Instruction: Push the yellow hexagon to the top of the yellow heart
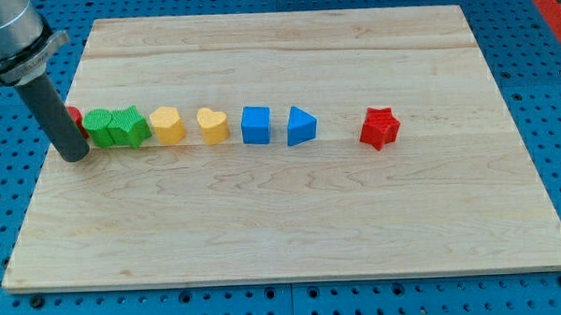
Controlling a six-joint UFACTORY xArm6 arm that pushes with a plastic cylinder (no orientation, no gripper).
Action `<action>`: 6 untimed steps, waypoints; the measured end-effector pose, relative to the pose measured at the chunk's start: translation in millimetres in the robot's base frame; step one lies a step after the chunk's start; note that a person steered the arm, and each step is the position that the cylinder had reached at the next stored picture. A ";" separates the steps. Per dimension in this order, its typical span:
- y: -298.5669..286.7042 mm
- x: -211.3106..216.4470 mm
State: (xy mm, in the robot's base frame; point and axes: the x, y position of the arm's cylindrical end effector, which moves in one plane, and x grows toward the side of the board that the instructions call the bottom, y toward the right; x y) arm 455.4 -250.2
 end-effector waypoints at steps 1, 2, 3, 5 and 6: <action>-3.2 4.4; -13.1 0.9; 4.0 4.3; 61.3 11.8; 63.0 11.8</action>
State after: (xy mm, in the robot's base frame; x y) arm 467.1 -187.2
